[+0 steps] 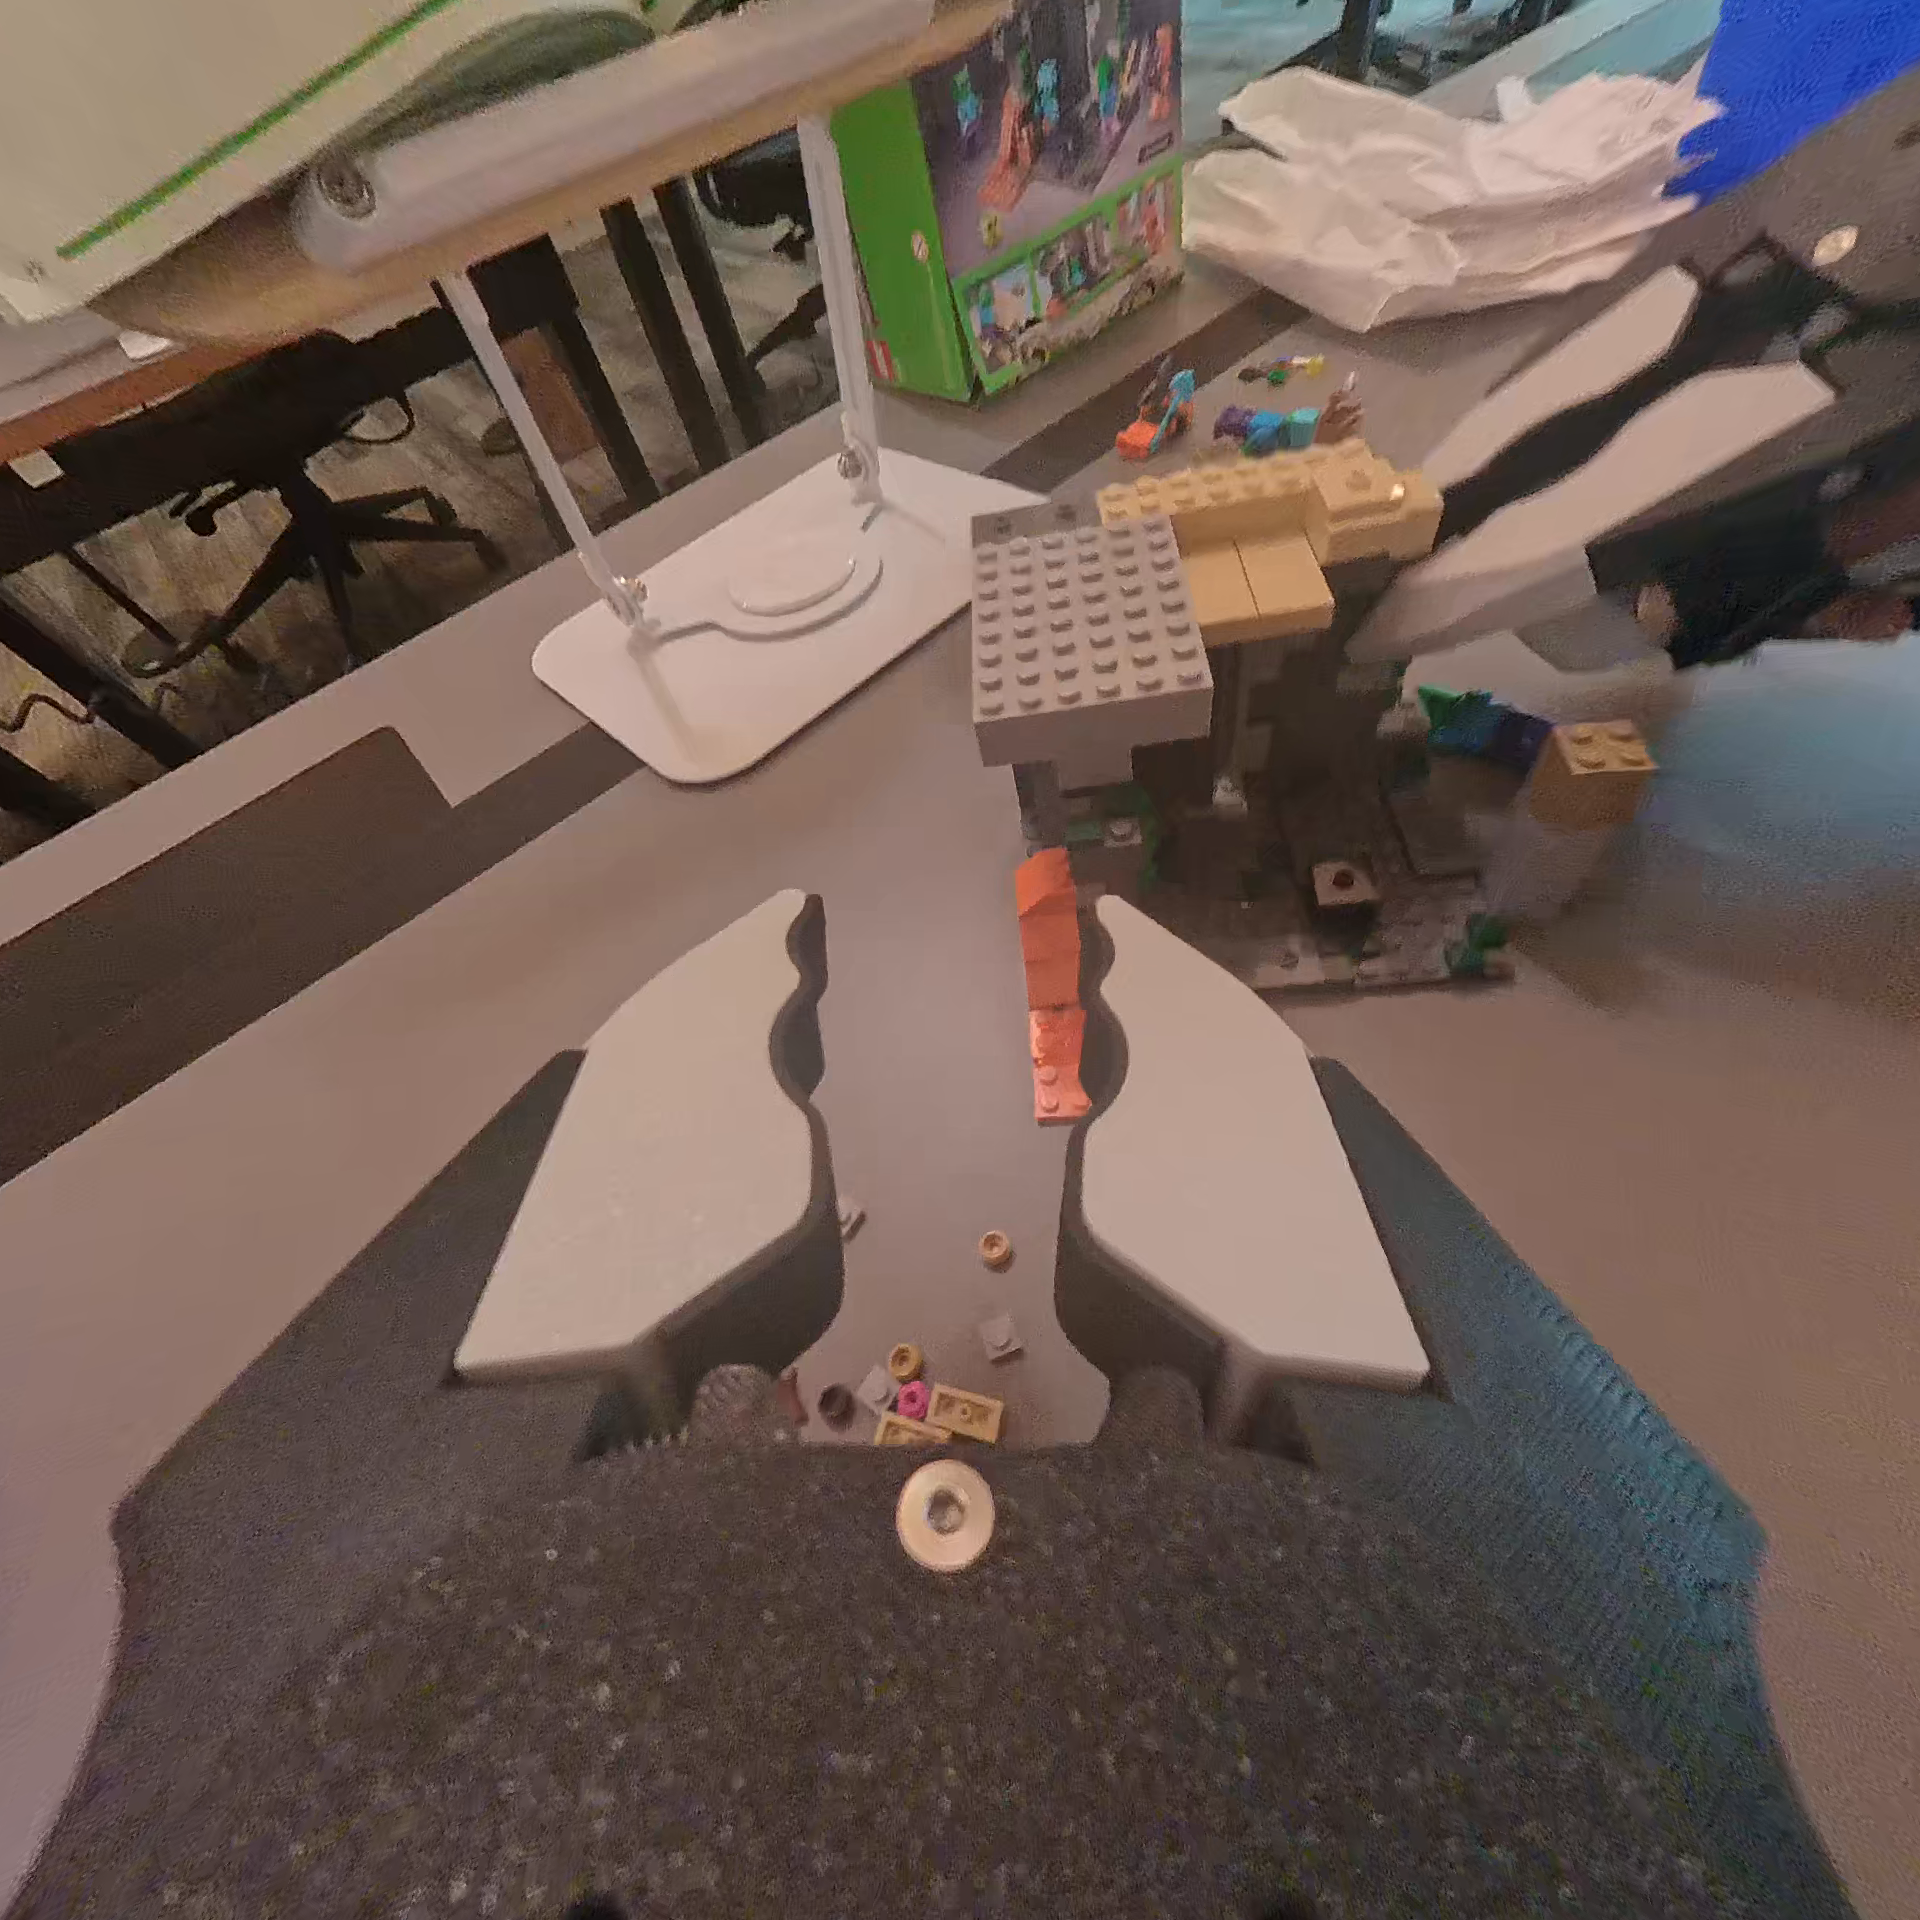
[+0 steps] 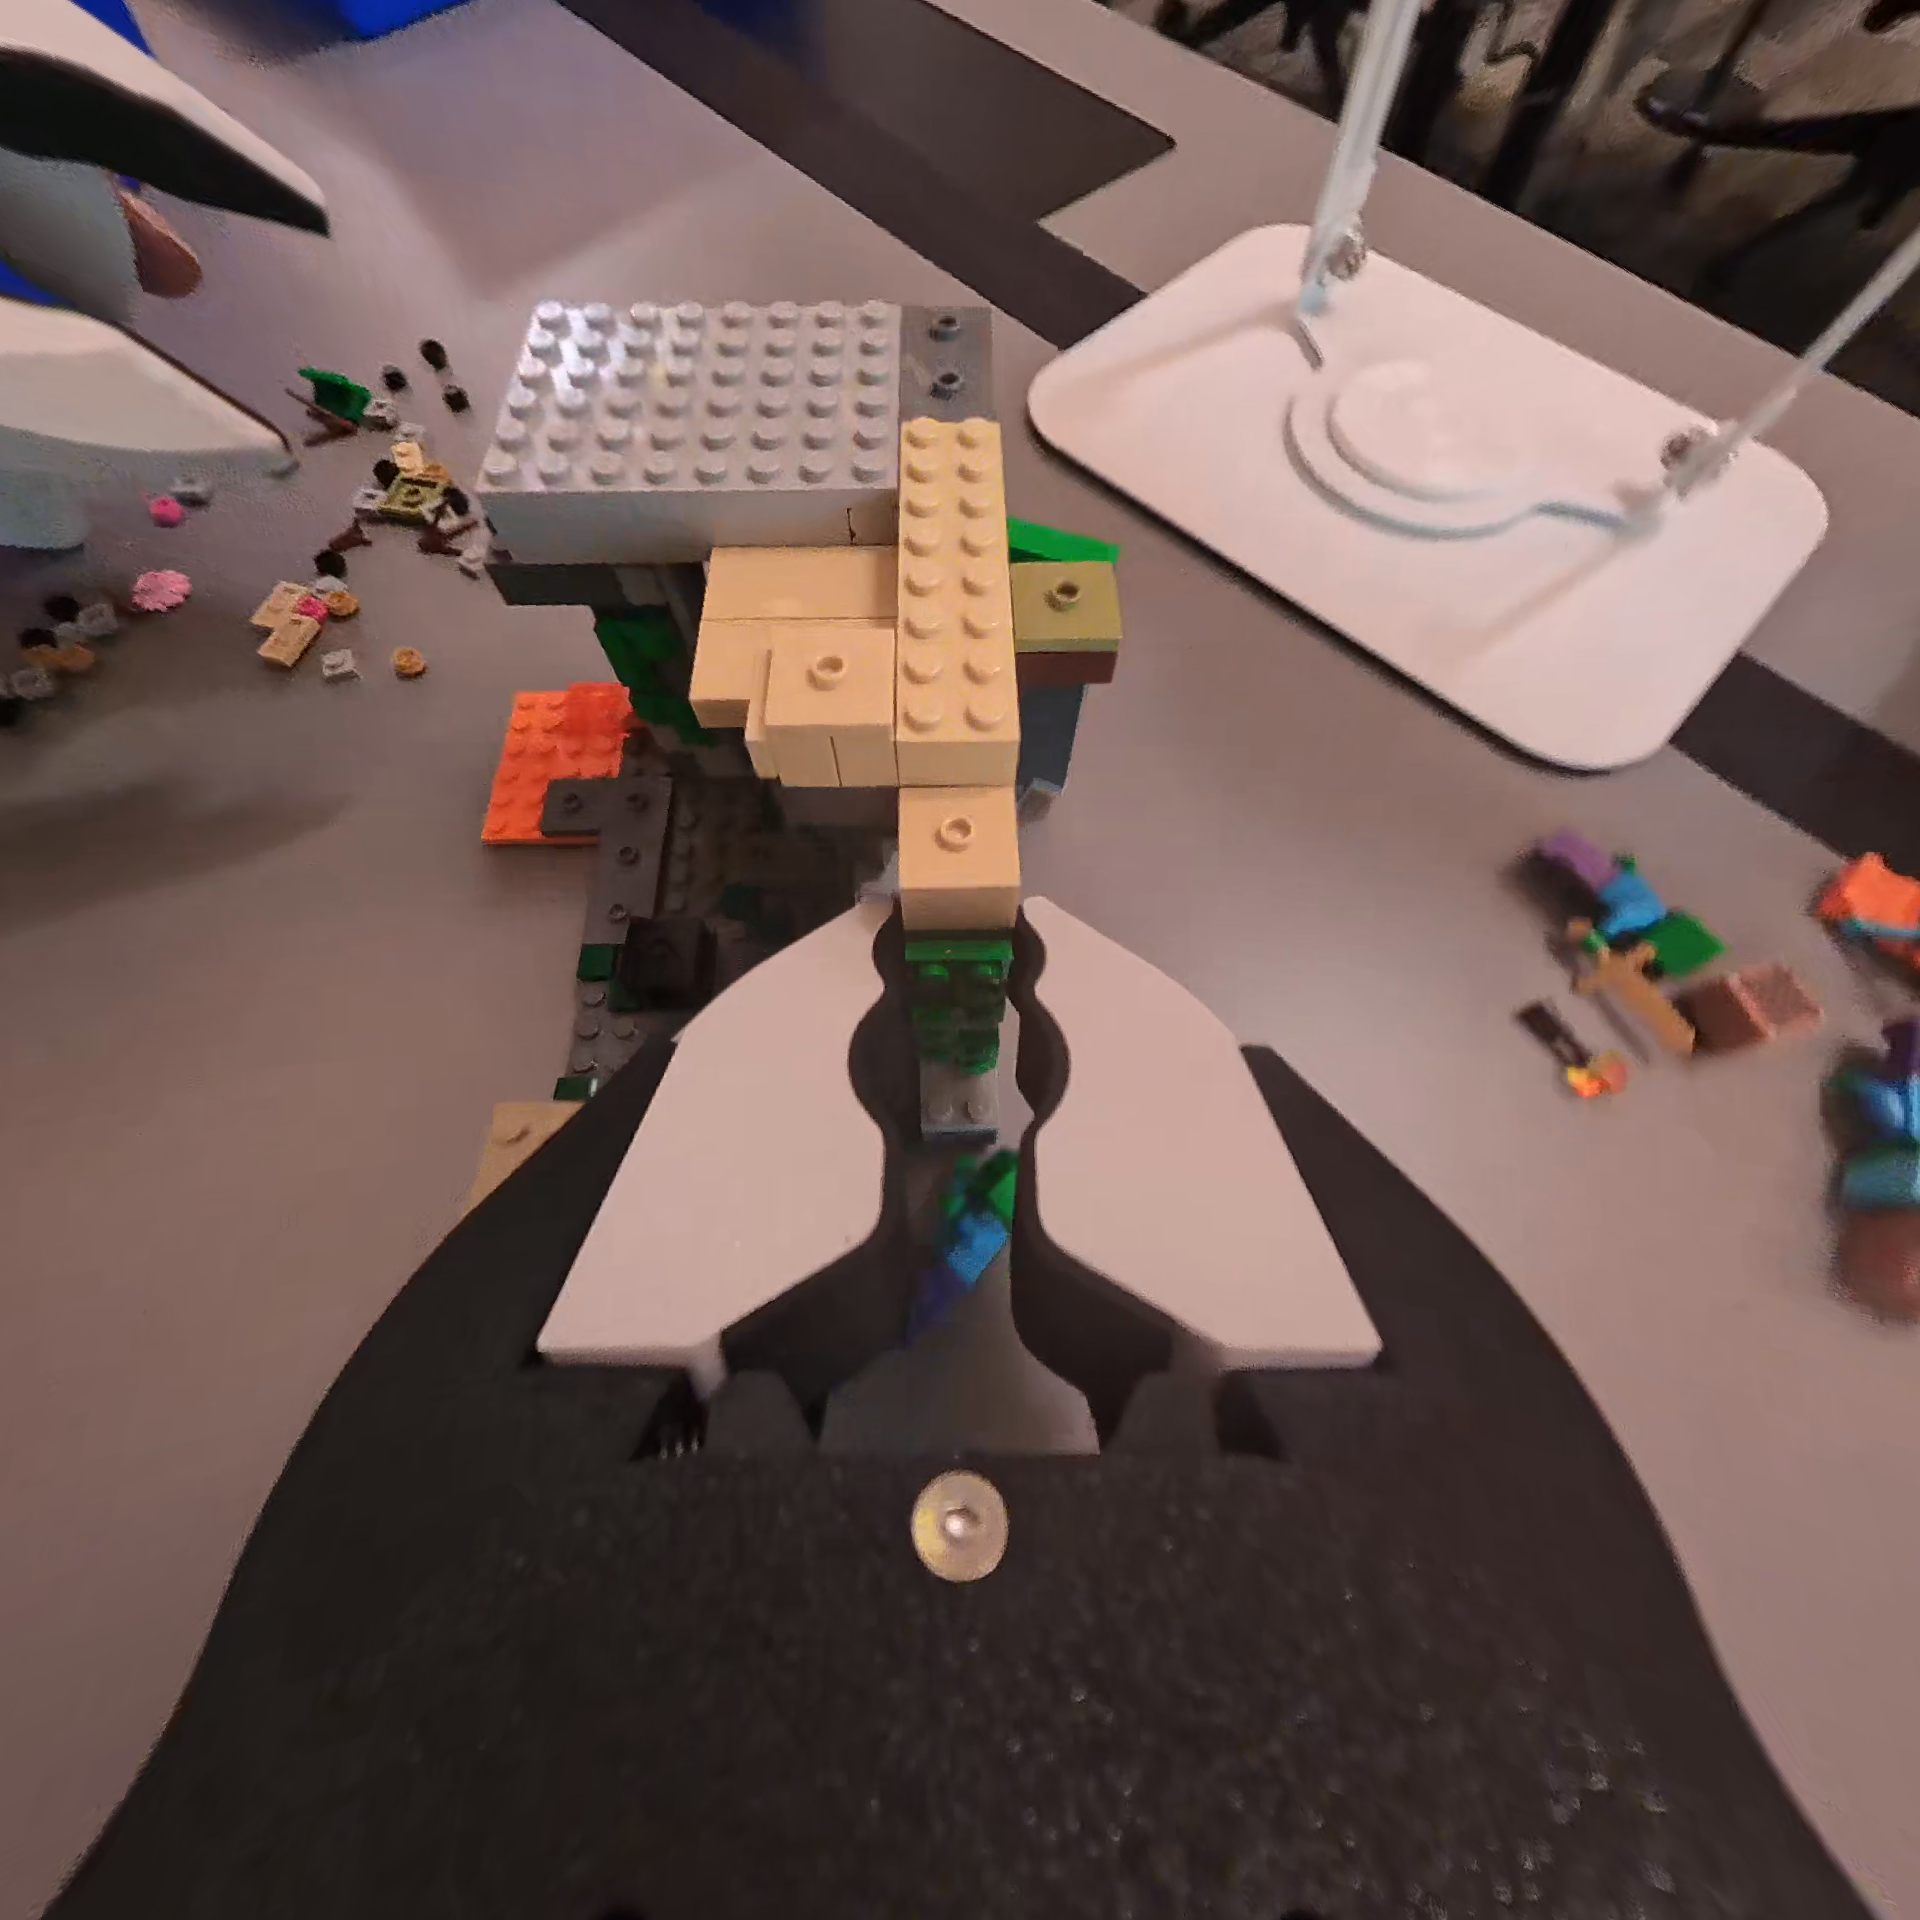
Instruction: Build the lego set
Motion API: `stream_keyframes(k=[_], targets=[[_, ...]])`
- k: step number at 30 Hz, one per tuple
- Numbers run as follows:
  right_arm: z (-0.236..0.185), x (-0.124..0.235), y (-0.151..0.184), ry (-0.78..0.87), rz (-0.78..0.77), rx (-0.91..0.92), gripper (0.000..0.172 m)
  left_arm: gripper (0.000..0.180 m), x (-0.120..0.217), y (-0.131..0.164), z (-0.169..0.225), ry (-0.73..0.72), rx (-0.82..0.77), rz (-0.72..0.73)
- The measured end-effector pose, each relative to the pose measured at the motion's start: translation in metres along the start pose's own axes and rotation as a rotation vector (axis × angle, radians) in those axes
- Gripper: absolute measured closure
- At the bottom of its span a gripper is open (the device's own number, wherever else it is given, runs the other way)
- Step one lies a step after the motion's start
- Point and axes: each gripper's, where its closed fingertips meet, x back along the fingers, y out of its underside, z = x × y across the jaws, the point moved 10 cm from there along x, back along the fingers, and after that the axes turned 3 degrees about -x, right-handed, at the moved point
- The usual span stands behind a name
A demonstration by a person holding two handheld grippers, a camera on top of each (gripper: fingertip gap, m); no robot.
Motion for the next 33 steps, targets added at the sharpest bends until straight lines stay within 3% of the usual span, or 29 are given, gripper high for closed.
stream_keyframes(k=[7,10,16,22,25,33], targets=[[-0.013,0.009,0.012,0.08,0.059,-0.028,0.153,0.135,0.002,-0.005,0.014,0.023,-0.009,0.062],[-0.008,0.022,0.005,0.079,0.073,-0.008,0.141,0.136,0.001,-0.003,0.017,0.032,-0.021,0.062],[-0.019,0.061,0.009,-0.126,0.052,0.018,0.135,0.136,-0.01,0.006,0.019,0.059,0.005,0.04],[-0.052,0.035,0.03,-0.038,-0.058,0.119,0.128,0.136,-0.019,0.011,0.024,0.076,0.011,0.016],[-0.057,0.027,0.033,-0.08,-0.021,0.12,0.154,0.136,-0.017,0.01,0.025,0.067,-0.011,0.015],[-0.049,0.055,0.01,-0.074,0.13,0.063,0.155,0.141,-0.01,0.001,0.029,0.07,-0.024,0.078]])
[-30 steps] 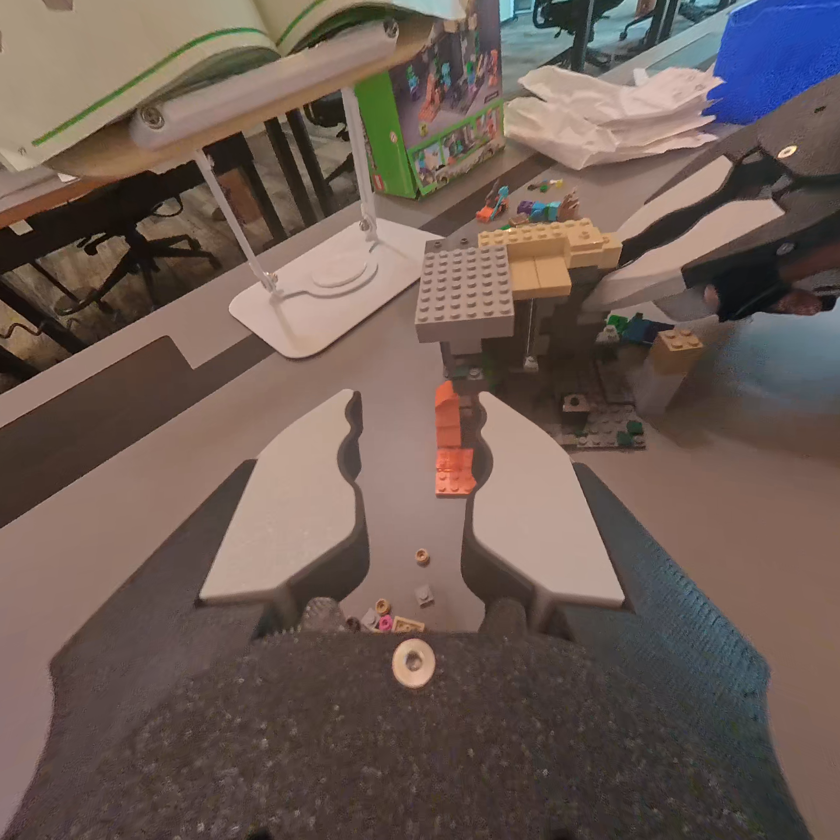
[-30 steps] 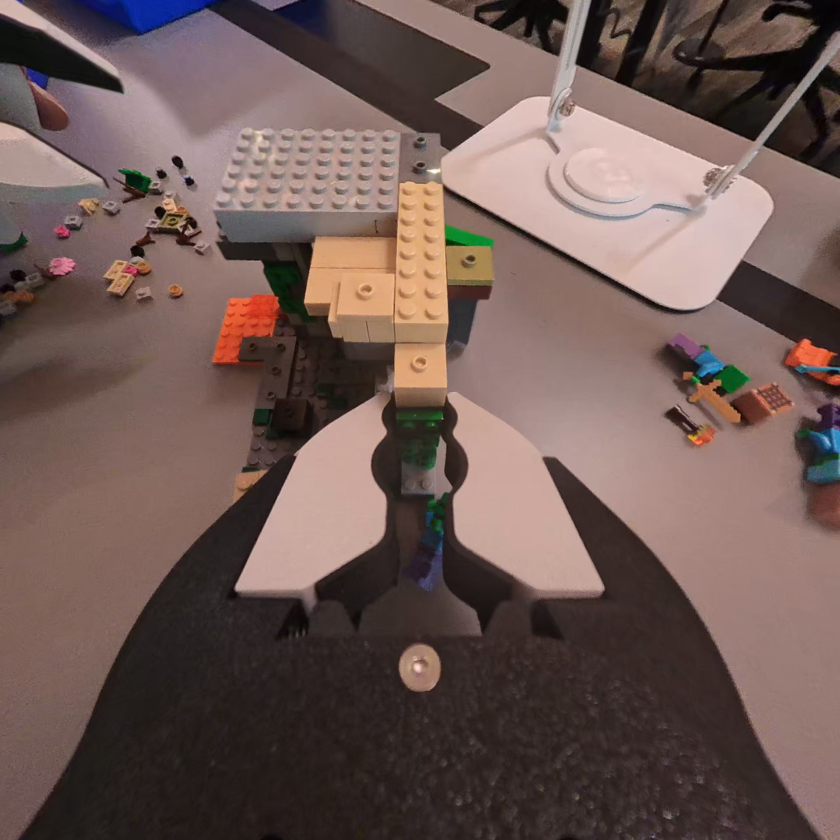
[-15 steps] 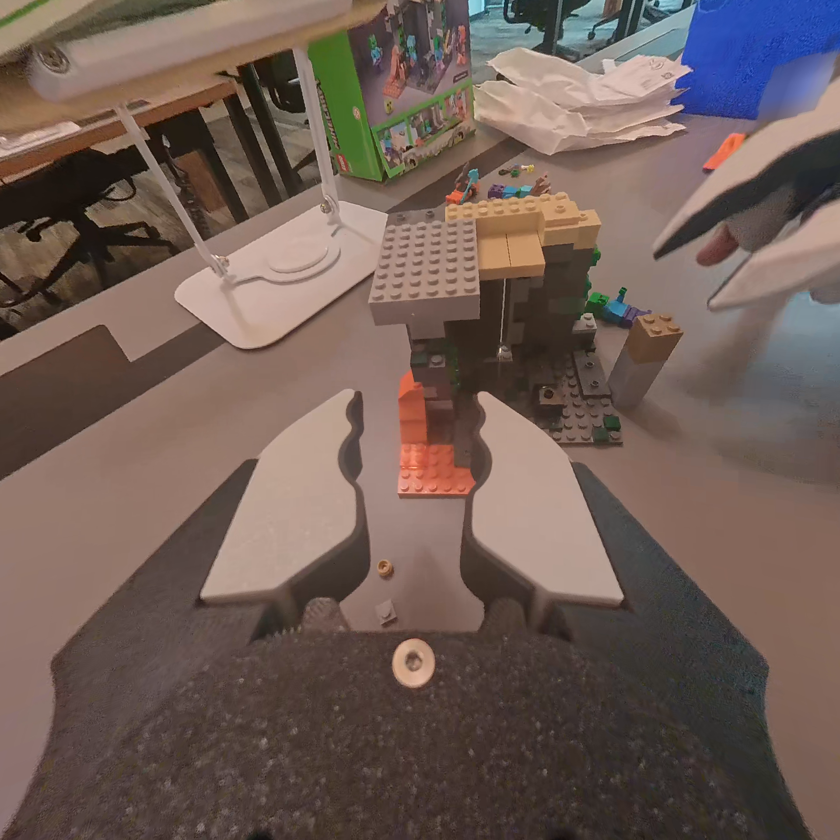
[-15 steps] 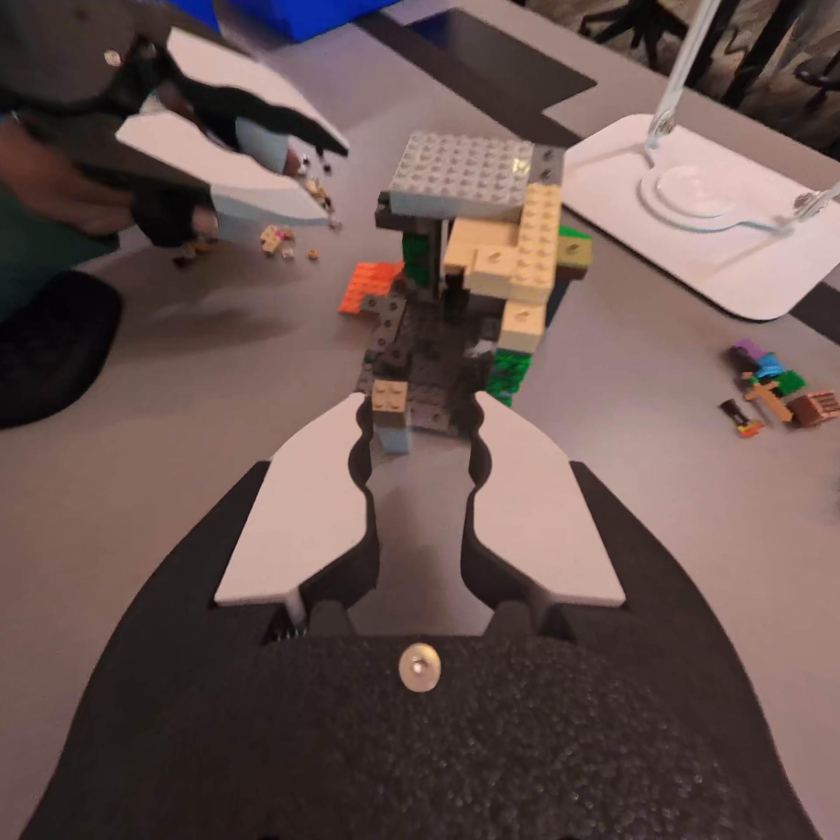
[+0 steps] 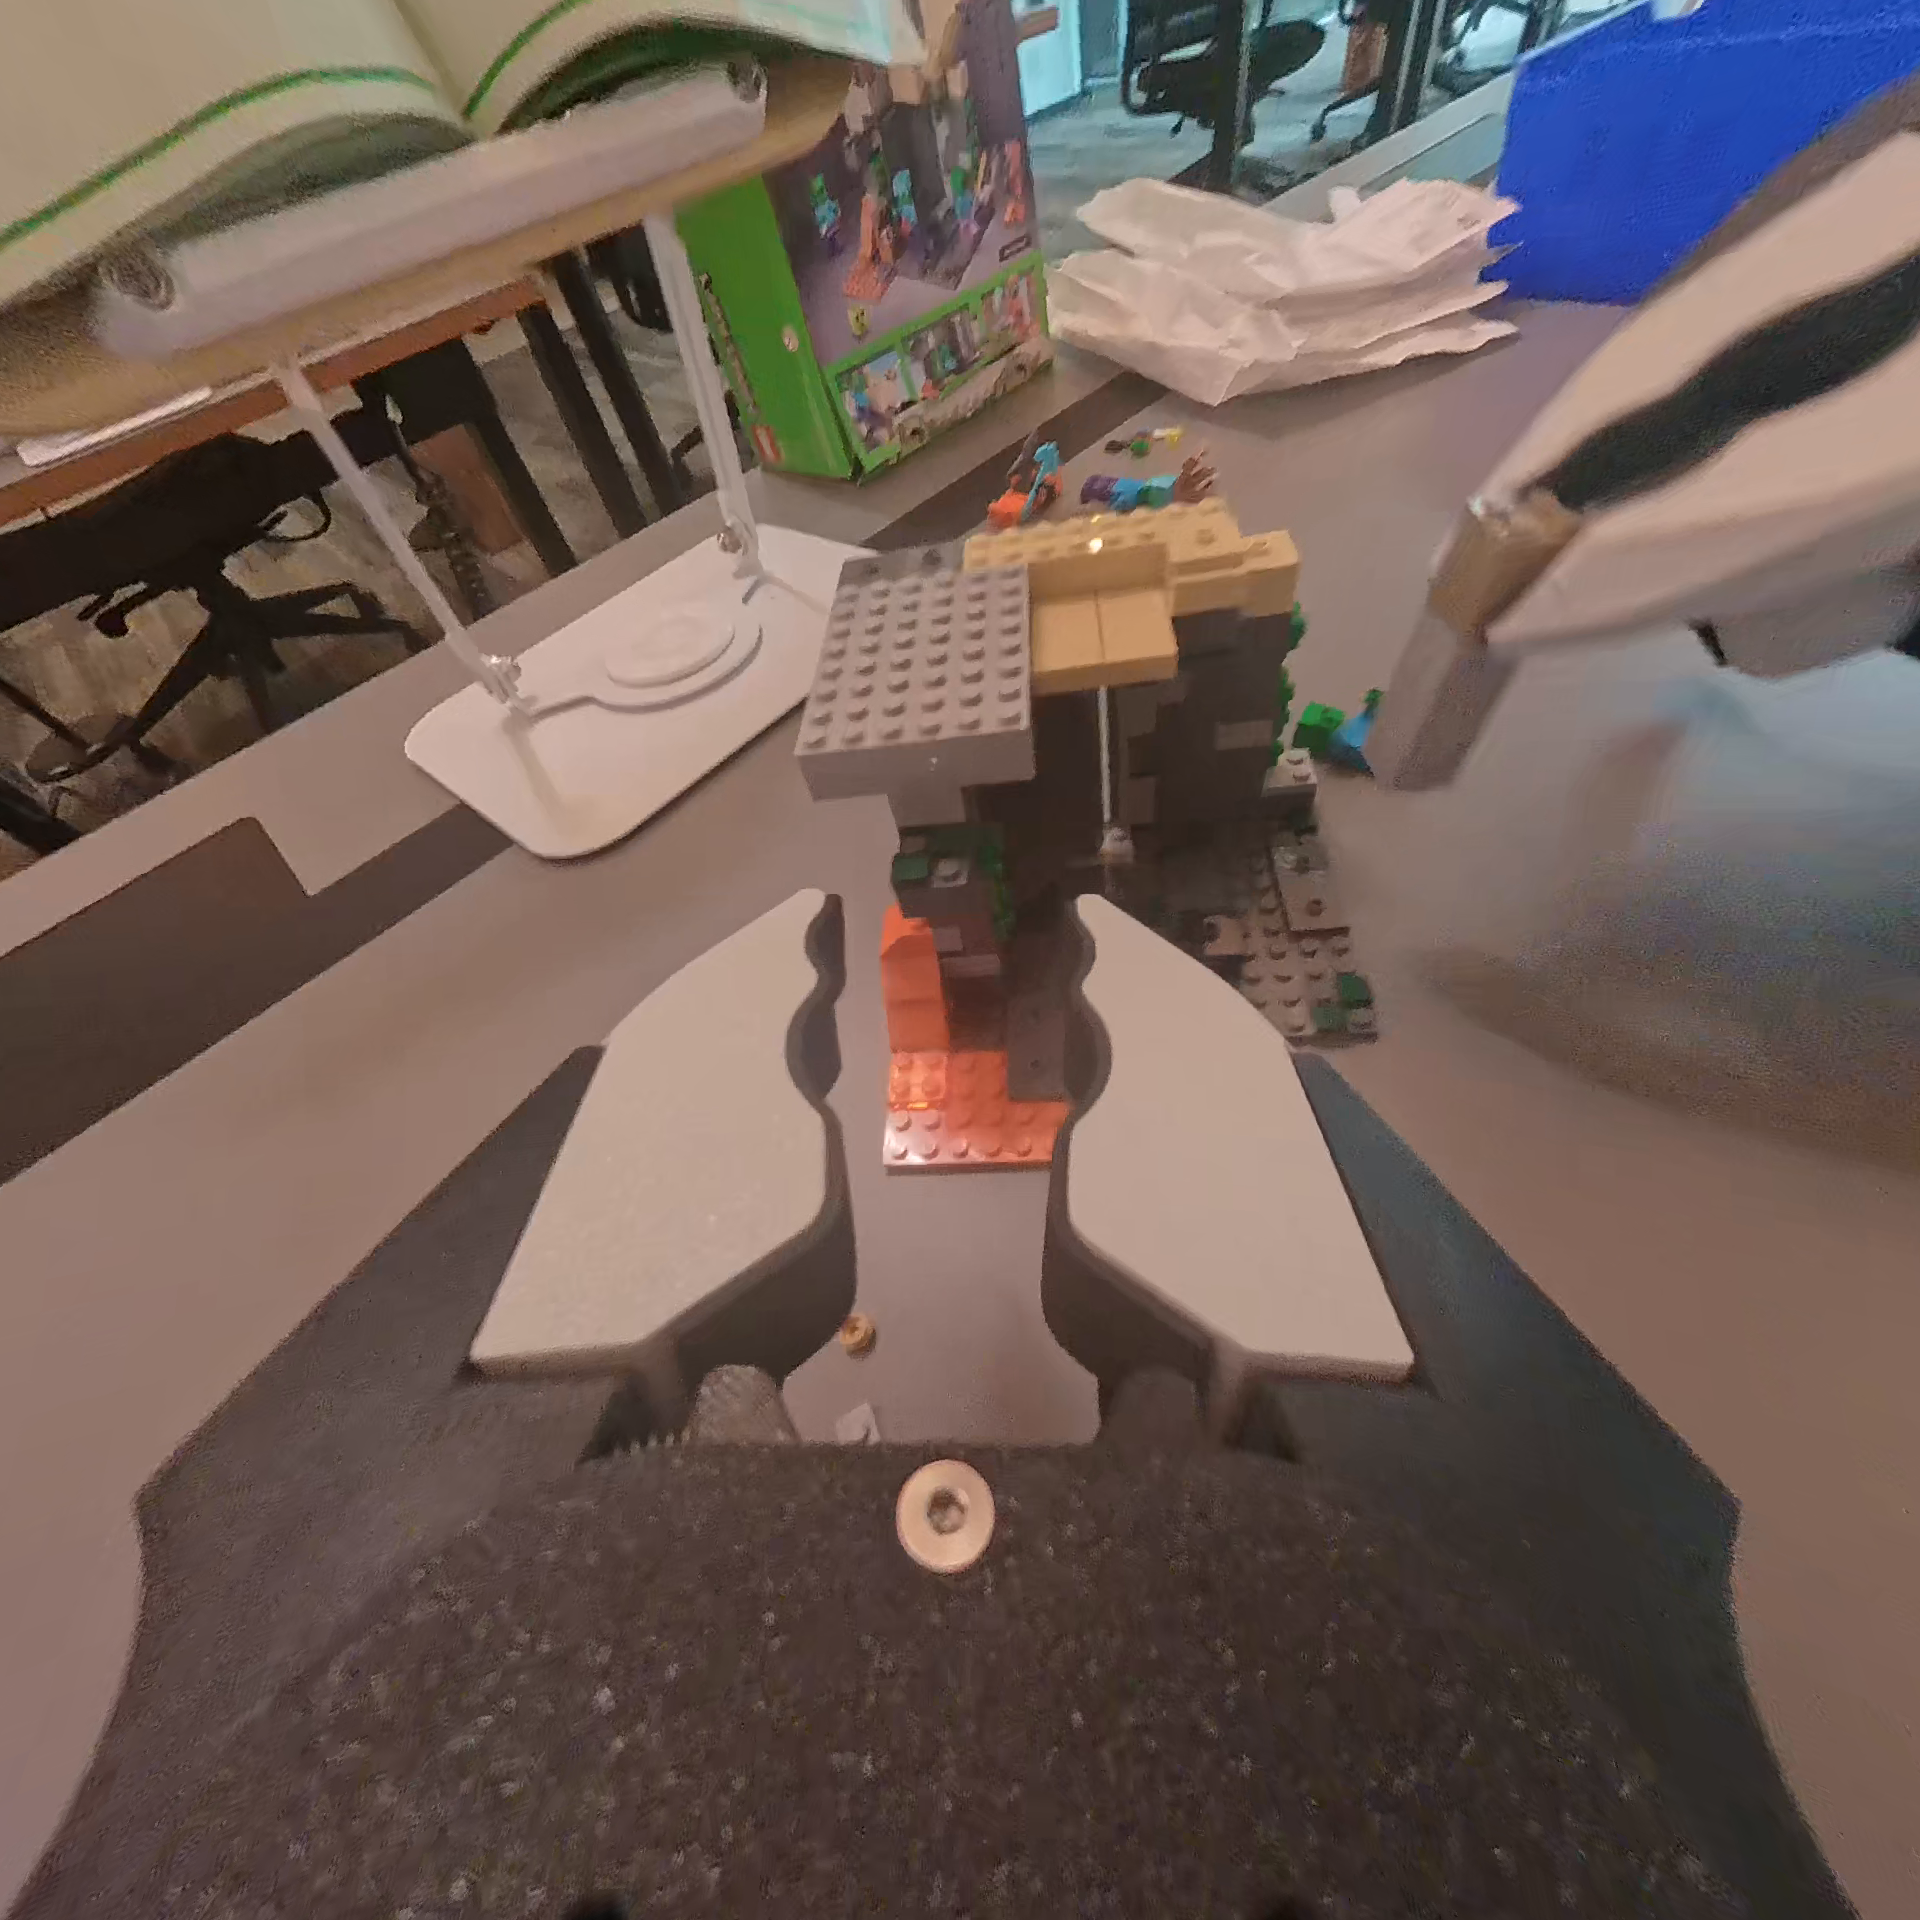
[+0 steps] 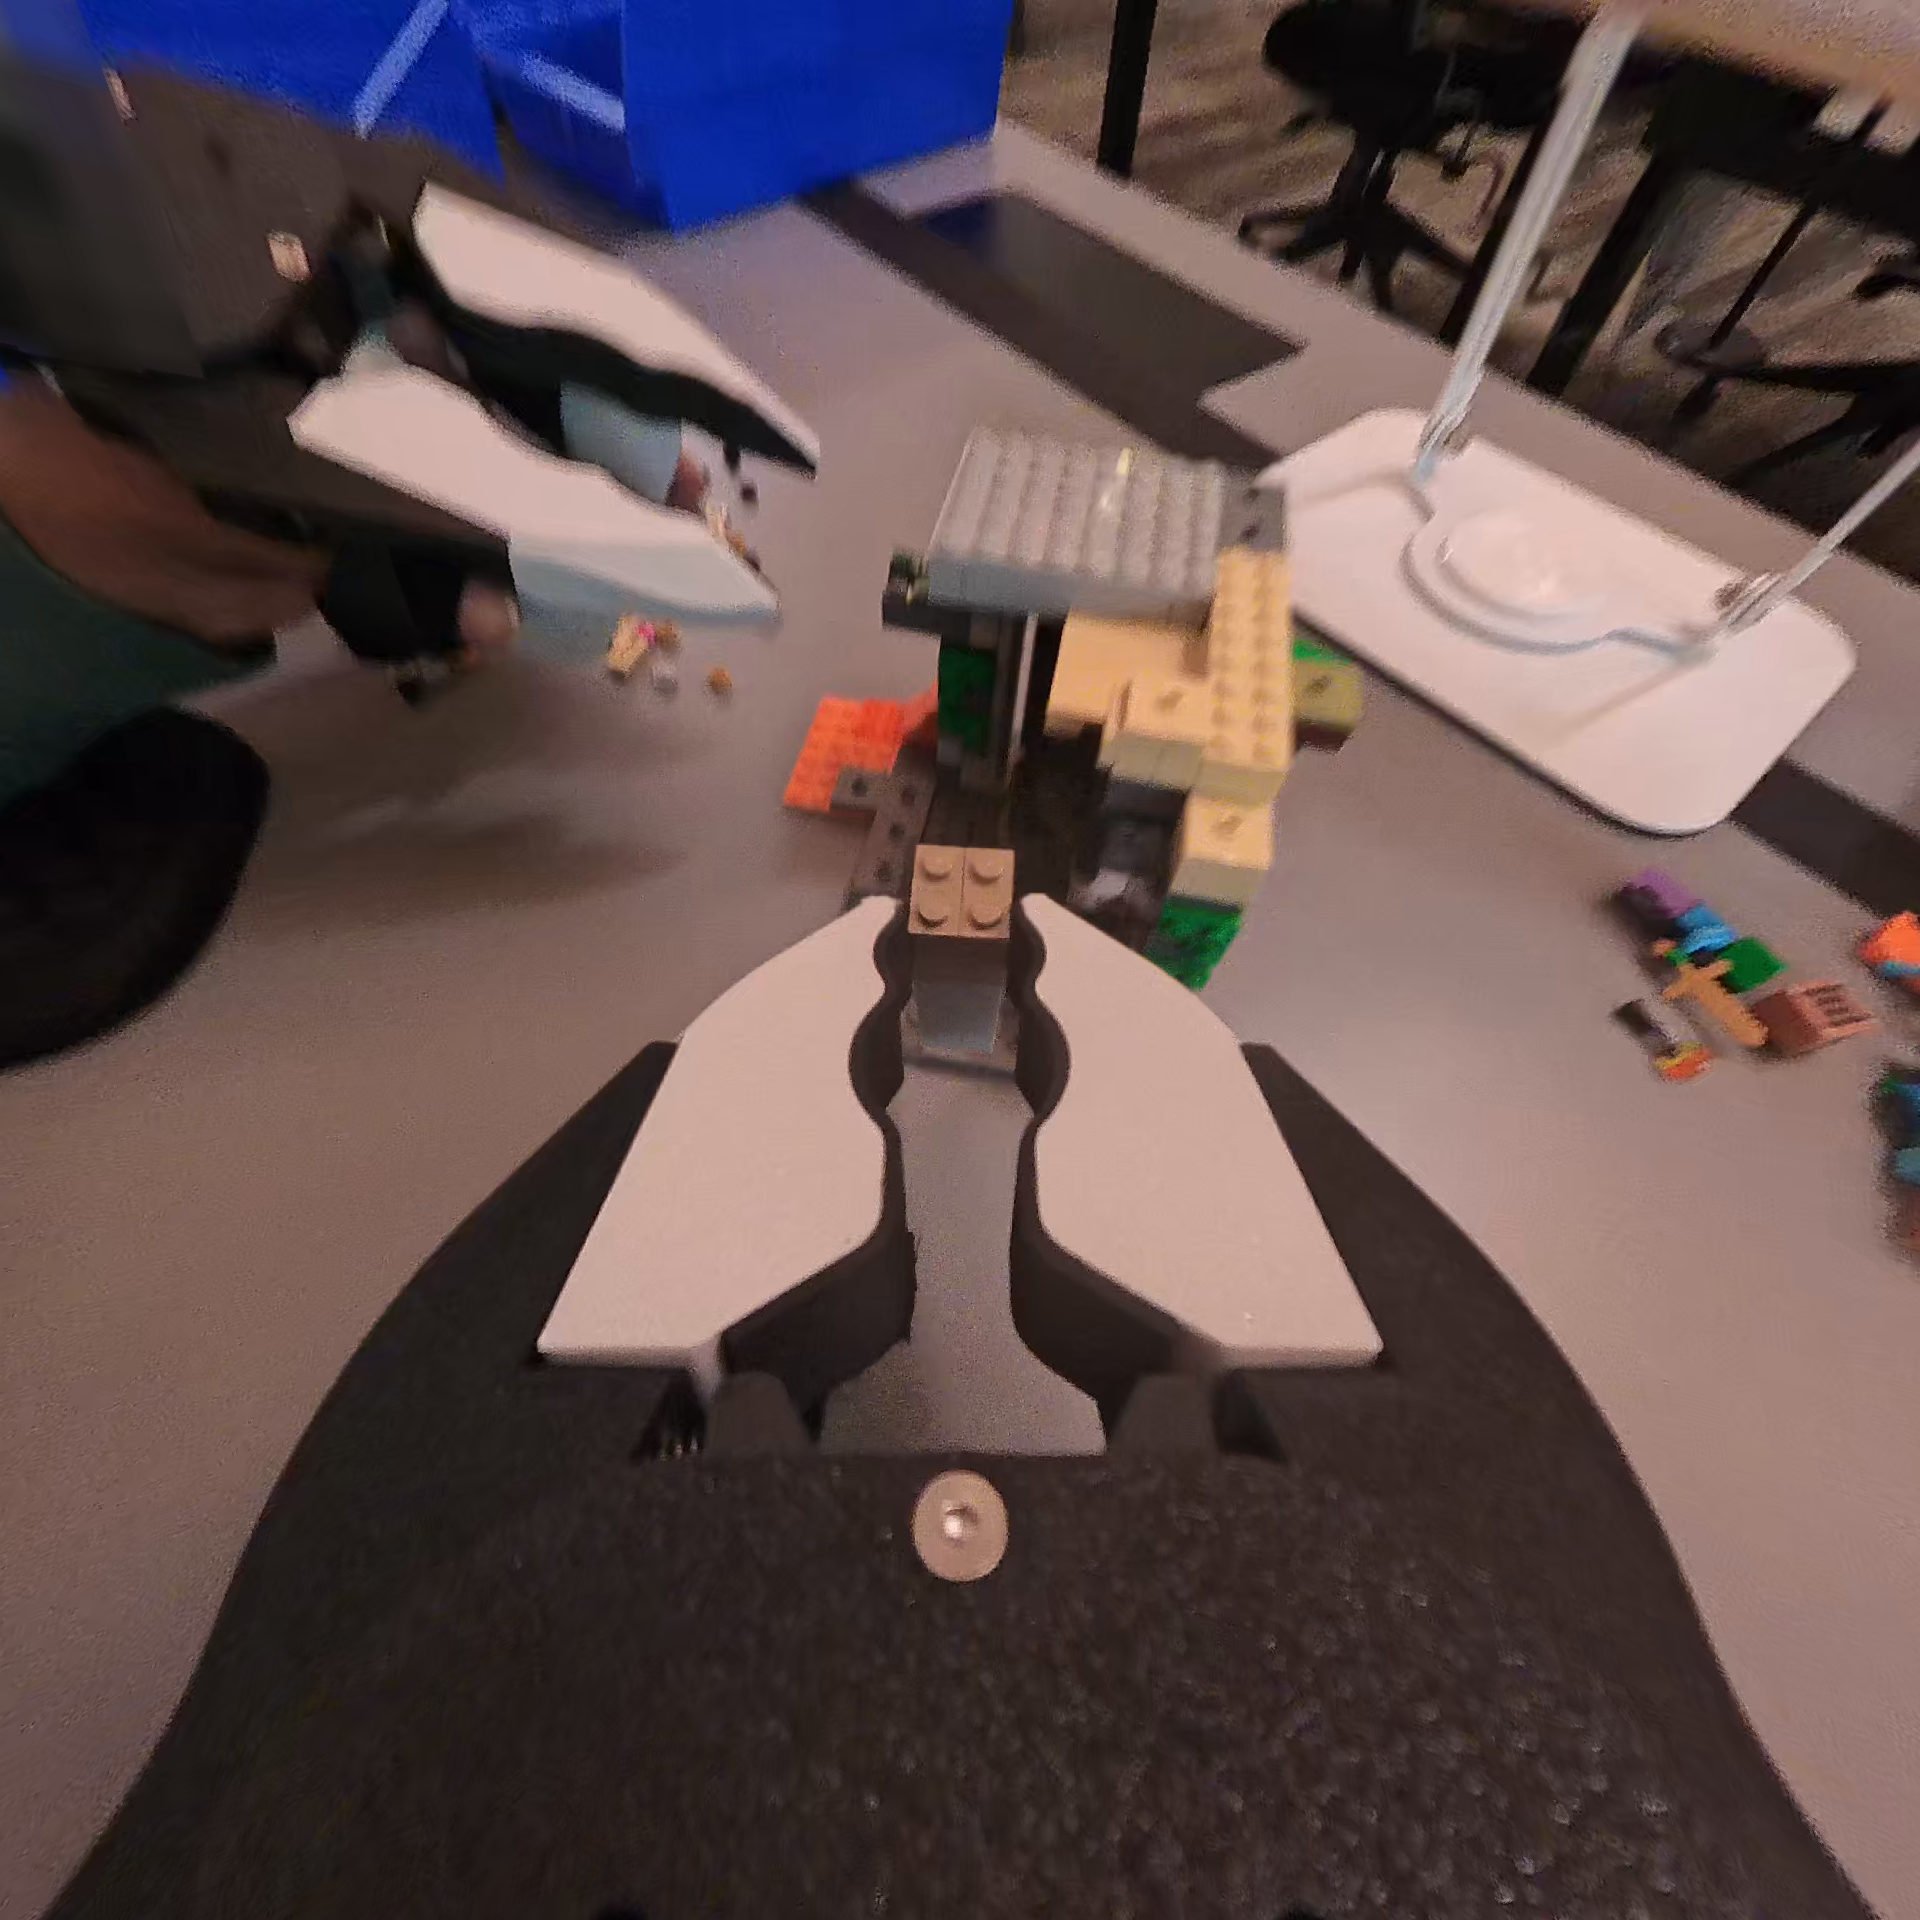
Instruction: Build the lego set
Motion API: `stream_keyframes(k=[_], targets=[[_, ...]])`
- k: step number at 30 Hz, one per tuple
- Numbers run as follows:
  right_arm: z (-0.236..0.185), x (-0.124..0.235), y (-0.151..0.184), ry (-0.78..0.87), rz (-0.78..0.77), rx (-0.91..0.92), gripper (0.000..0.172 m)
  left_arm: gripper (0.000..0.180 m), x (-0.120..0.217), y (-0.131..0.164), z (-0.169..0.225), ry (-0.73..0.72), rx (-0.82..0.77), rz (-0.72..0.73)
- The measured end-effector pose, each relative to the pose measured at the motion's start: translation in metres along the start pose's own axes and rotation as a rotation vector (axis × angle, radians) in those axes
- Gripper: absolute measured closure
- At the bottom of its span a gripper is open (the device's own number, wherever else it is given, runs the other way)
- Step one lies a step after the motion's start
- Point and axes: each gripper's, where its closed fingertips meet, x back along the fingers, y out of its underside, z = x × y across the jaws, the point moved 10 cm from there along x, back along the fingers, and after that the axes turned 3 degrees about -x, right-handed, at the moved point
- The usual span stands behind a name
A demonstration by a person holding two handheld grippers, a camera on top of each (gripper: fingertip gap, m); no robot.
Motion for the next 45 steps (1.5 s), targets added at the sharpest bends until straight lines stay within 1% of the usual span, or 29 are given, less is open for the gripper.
stream_keyframes(k=[3,6,10,14,18,21,36,45], targets=[[0.01,0.015,-0.028,0.025,0.081,-0.007,0.155,0.149,0.003,-0.011,0.007,0.012,-0.012,0.045],[0.024,0.017,-0.063,0.065,0.117,0.022,0.155,0.152,0.003,-0.018,0.011,0.002,-0.033,0.071],[0.044,-0.006,-0.103,0.091,0.083,0.038,0.155,0.151,0.002,-0.016,0.012,-0.014,-0.042,0.07],[0.054,-0.042,-0.123,0.12,0.046,0.03,0.155,0.15,0.003,-0.011,0.009,-0.035,-0.044,0.06],[0.056,-0.071,-0.124,0.138,0.018,-0.015,0.155,0.15,0.003,-0.008,0.006,-0.041,-0.027,0.062],[0.055,-0.082,-0.119,0.137,-0.002,-0.03,0.155,0.15,0.003,-0.007,0.006,-0.041,-0.034,0.056],[0.056,-0.09,-0.105,0.112,-0.045,-0.044,0.155,0.149,0.0,-0.006,0.008,-0.037,-0.052,0.032],[0.056,-0.088,-0.108,0.122,-0.077,-0.044,0.155,0.149,0.0,-0.006,0.01,-0.024,-0.059,0.028]])
